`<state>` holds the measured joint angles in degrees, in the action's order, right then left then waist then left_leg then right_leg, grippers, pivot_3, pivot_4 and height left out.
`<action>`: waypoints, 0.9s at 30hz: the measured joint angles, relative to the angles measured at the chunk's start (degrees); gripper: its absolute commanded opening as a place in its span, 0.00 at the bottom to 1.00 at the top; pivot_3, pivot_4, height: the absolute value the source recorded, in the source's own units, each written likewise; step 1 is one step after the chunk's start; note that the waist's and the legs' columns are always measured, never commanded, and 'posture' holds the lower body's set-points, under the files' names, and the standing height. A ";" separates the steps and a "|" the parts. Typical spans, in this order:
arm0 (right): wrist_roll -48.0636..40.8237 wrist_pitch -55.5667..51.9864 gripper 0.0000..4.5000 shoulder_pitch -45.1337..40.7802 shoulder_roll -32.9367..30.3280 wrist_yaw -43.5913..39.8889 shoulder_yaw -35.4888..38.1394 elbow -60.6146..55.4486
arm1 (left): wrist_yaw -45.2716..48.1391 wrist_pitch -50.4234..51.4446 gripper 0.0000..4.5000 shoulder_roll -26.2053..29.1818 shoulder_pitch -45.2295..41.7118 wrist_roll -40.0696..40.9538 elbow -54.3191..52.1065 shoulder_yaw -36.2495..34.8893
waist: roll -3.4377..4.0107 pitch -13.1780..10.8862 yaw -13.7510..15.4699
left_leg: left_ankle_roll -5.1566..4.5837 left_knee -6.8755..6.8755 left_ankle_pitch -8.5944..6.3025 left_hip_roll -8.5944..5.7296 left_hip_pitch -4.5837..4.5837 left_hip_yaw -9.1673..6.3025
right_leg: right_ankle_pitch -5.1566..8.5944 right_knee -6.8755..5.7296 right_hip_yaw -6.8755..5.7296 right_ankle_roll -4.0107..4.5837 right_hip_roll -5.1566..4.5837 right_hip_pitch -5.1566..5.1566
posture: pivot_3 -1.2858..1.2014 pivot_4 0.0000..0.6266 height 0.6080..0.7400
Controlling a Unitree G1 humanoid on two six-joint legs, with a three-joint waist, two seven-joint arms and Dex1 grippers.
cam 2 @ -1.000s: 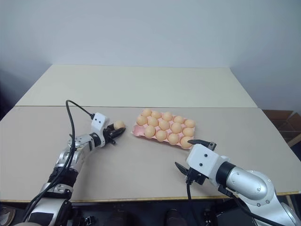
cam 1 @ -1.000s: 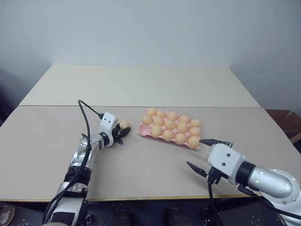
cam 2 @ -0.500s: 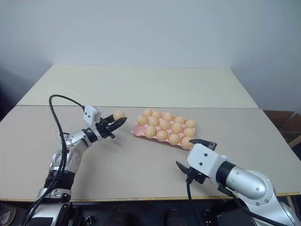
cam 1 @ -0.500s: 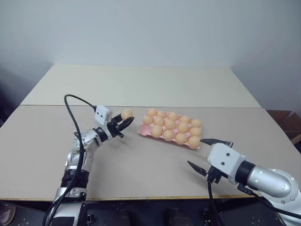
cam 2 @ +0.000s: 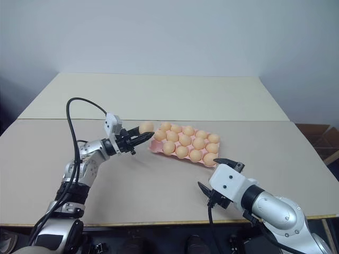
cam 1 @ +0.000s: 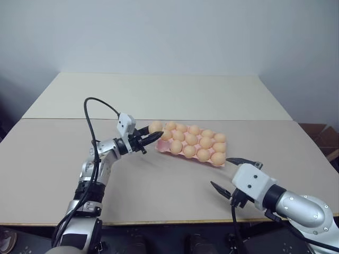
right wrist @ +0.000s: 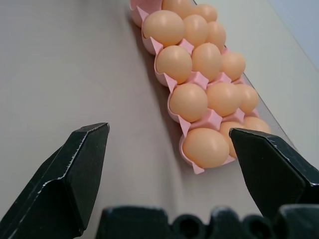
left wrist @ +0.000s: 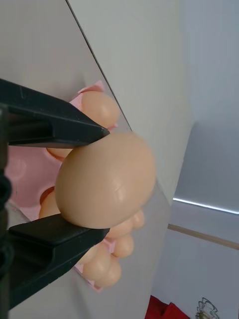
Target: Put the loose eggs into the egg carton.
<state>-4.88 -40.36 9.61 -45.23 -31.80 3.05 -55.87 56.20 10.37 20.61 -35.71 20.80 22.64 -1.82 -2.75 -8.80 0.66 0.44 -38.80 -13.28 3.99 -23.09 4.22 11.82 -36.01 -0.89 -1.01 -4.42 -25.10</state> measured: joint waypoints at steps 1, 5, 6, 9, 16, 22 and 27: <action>0.21 -0.16 1.00 0.32 0.00 0.10 0.00 -0.06 | 0.12 -0.18 0.42 0.08 -0.29 -0.66 1.17 0.46 | 0.00 0.00 0.01 | 0.00 -0.02 0.00 0.00 -0.01 0.00 | 0.00 0.00 0.00 0.00 0.00 0.00 | 0.52 0.24 1.00; 0.23 -0.29 1.00 1.22 0.01 -0.03 0.15 -0.71 | 1.10 -2.65 0.67 -0.65 -1.33 -1.65 5.28 0.75 | 0.00 0.00 0.07 | 0.00 -0.04 0.00 0.00 -0.09 -0.06 | -0.01 0.02 -0.06 -0.01 0.00 -0.02 | 0.52 0.24 1.00; 0.23 -0.29 1.00 1.37 0.00 -0.13 0.20 -0.75 | 1.26 -3.36 0.74 -1.01 -1.88 -1.72 5.91 0.76 | 0.00 0.00 0.12 | 0.00 -0.05 0.00 0.00 -0.11 -0.08 | -0.01 0.03 -0.08 -0.01 0.00 -0.02 | 0.52 0.24 1.00; 0.23 -0.30 1.00 2.02 -0.03 -0.27 0.71 -0.79 | 1.22 -6.63 0.92 -2.03 -3.93 -2.72 8.77 0.74 | 0.00 0.00 0.13 | 0.00 -0.05 0.00 -0.02 -0.12 -0.08 | -0.02 0.04 -0.07 -0.01 -0.01 -0.01 | 0.52 0.24 1.00; 0.31 -0.31 1.00 2.16 -0.05 -0.29 0.83 -0.80 | 2.02 -8.39 1.00 -1.07 -3.98 -2.69 10.54 0.04 | 0.00 0.00 -0.23 | -0.01 -0.04 -0.01 -0.01 -0.09 -0.13 | -0.02 0.01 -0.08 -0.02 0.02 -0.03 | 0.52 0.24 1.00; 0.21 -0.32 1.00 3.53 -1.35 -1.59 4.08 -1.19 | 6.34 -4.94 1.00 8.54 3.22 0.77 1.30 -4.25 | 0.01 0.00 -0.81 | -0.01 0.02 -0.01 0.01 -0.09 -0.13 | -0.01 0.02 -0.07 -0.02 0.00 -0.06 | 0.52 0.24 1.00; -2.18 1.21 1.00 5.89 -4.19 -8.07 11.52 -1.27 | 18.04 0.35 1.00 22.98 17.41 7.35 -12.76 -9.41 | 0.04 -0.02 -1.16 | 0.00 0.07 -0.02 0.09 -0.08 -0.12 | 0.20 0.05 -0.08 0.31 -0.01 -0.12 | 0.52 0.24 1.00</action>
<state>-7.05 -39.16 15.50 -49.42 -39.87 14.57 -57.14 74.24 10.73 43.59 -18.29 28.15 9.88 -11.23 -2.71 -8.82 -0.50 0.45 -38.73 -13.30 4.08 -23.18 4.10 12.02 -35.96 -0.97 -0.70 -4.43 -25.23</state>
